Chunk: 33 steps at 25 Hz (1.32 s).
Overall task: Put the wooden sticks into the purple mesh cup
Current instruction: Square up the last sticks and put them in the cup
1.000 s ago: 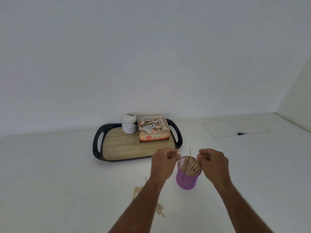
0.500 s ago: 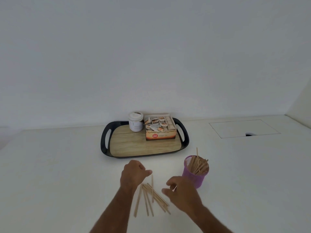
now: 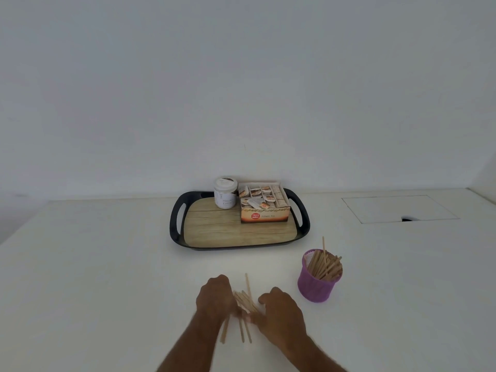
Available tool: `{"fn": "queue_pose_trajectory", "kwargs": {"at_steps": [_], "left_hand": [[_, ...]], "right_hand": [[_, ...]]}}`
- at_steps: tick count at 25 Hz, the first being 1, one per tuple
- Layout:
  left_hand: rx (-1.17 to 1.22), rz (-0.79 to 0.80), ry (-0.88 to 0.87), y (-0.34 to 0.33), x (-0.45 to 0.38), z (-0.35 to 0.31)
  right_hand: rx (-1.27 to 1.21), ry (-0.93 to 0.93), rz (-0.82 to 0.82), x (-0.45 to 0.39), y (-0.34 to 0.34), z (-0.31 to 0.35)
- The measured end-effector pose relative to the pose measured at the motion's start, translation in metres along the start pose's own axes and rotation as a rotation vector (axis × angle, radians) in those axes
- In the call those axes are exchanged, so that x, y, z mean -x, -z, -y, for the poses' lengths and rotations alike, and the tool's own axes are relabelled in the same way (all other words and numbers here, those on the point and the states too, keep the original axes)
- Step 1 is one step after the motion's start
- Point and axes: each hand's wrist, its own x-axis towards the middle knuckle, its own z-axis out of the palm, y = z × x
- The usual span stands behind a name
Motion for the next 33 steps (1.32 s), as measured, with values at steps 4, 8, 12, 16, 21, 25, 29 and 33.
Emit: {"fn": "queue_pose_trajectory", "kwargs": {"at_steps": [4, 8, 12, 16, 21, 25, 29, 33], "left_hand": [[0.031, 0.01, 0.027, -0.002, -0.004, 0.0], [0.071, 0.017, 0.063, -0.001, -0.007, 0.002], [0.121, 0.049, 0.067, -0.001, -0.007, 0.003], [0.175, 0.081, 0.088, -0.002, -0.007, 0.006], [0.187, 0.084, 0.083, -0.003, -0.006, 0.006], [0.171, 0.071, 0.074, -0.002, -0.004, 0.005], [0.198, 0.058, 0.064, -0.002, -0.005, 0.007], [0.321, 0.009, 0.038, 0.002, -0.007, 0.003]], "right_hand": [[0.024, 0.006, -0.034, -0.003, -0.002, 0.0], [0.002, -0.03, -0.052, -0.006, -0.002, 0.0], [-0.034, -0.069, -0.028, -0.011, 0.002, -0.002], [-0.099, -0.129, 0.032, -0.016, 0.008, -0.005], [-0.083, -0.129, 0.032, -0.015, 0.009, -0.005], [-0.101, -0.167, 0.062, -0.014, 0.008, -0.006], [-0.092, -0.17, 0.076, -0.016, 0.006, -0.006], [-0.122, -0.152, 0.069, -0.014, 0.01, -0.006]]}}
